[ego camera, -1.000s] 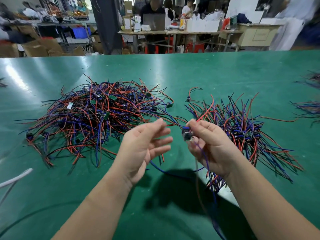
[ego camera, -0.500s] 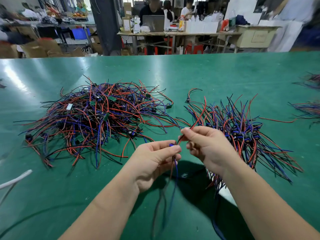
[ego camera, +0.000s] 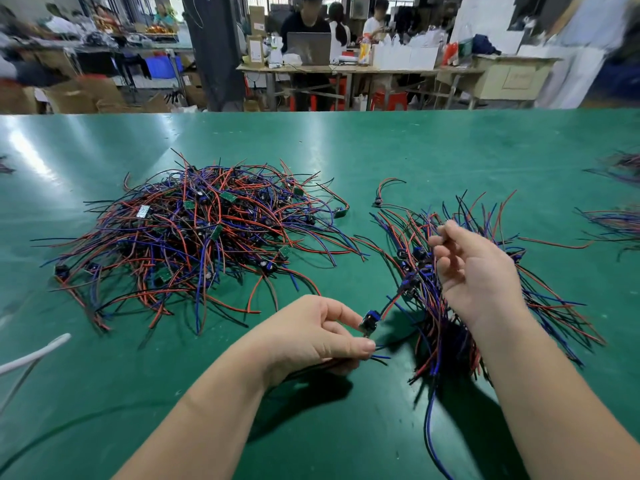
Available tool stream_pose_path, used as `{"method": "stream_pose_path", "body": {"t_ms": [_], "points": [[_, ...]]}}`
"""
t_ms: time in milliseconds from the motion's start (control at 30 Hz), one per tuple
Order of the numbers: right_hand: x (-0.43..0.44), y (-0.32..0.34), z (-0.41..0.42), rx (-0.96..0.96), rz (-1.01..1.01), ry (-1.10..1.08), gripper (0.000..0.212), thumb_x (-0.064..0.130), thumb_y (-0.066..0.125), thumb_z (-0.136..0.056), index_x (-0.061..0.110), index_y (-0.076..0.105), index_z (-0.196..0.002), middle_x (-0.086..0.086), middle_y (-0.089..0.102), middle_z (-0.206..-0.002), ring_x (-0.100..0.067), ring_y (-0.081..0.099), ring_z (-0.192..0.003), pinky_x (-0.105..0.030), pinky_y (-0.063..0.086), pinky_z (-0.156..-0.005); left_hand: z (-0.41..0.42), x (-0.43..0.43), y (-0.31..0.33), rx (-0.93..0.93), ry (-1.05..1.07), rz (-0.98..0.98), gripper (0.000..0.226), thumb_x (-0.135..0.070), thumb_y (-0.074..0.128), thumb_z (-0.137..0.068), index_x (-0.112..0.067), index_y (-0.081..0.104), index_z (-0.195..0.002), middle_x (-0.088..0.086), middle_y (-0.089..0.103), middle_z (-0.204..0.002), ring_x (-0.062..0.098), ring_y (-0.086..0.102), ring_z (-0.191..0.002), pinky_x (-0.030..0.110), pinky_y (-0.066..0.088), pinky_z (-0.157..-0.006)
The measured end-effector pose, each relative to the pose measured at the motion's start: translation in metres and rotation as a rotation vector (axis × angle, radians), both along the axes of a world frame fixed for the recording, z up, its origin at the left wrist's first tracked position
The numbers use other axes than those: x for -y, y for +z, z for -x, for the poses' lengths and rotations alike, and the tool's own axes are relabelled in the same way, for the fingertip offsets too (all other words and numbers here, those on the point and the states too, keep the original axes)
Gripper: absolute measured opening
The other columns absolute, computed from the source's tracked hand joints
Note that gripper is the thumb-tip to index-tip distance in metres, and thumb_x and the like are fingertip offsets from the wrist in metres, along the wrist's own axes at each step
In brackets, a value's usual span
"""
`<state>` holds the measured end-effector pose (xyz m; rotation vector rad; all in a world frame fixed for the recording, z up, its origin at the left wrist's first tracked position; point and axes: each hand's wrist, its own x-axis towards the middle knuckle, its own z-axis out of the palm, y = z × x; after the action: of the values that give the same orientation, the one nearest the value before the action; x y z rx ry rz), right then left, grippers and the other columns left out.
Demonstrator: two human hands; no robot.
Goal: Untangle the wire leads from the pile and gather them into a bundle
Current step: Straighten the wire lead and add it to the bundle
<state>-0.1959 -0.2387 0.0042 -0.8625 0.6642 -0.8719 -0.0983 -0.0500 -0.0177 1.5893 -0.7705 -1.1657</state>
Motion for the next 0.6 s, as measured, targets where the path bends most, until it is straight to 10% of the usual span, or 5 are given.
{"method": "stream_pose_path", "body": {"t_ms": [267, 467, 600], "points": [[-0.002, 0.000, 0.000, 0.090, 0.001, -0.097, 0.015, 0.008, 0.051, -0.092, 0.013, 0.050, -0.079, -0.002, 0.055, -0.056, -0.013, 0.051, -0.042, -0.018, 0.039, -0.042, 0.004, 0.008, -0.006, -0.150, 0.256, 0.143, 0.013, -0.001, 0.065, -0.085, -0.007, 0.059, -0.095, 0.004, 0.065, -0.063, 0.010, 0.058, -0.051, 0.020, 0.052, -0.051], [-0.047, -0.015, -0.011, -0.296, 0.663, 0.393, 0.022, 0.016, 0.065, -0.088, 0.010, 0.061, -0.067, -0.008, 0.064, -0.056, -0.019, 0.059, -0.045, -0.023, 0.043, -0.038, 0.001, 0.015, -0.005, -0.400, 0.461, 0.290, 0.006, 0.001, 0.058, -0.088, -0.002, 0.061, -0.091, 0.004, 0.065, -0.062, 0.008, 0.058, -0.048, 0.018, 0.051, -0.048], [-0.061, -0.022, -0.016, -0.372, 0.818, 0.352, 0.010, 0.016, 0.075, -0.078, 0.019, 0.067, -0.083, -0.003, 0.072, -0.068, -0.016, 0.069, -0.062, -0.031, 0.056, -0.060, 0.002, 0.015, -0.005, -0.311, 0.473, 0.311, 0.010, 0.004, 0.061, -0.086, -0.003, 0.063, -0.092, 0.007, 0.063, -0.062, 0.010, 0.057, -0.048, 0.021, 0.051, -0.049]]}}
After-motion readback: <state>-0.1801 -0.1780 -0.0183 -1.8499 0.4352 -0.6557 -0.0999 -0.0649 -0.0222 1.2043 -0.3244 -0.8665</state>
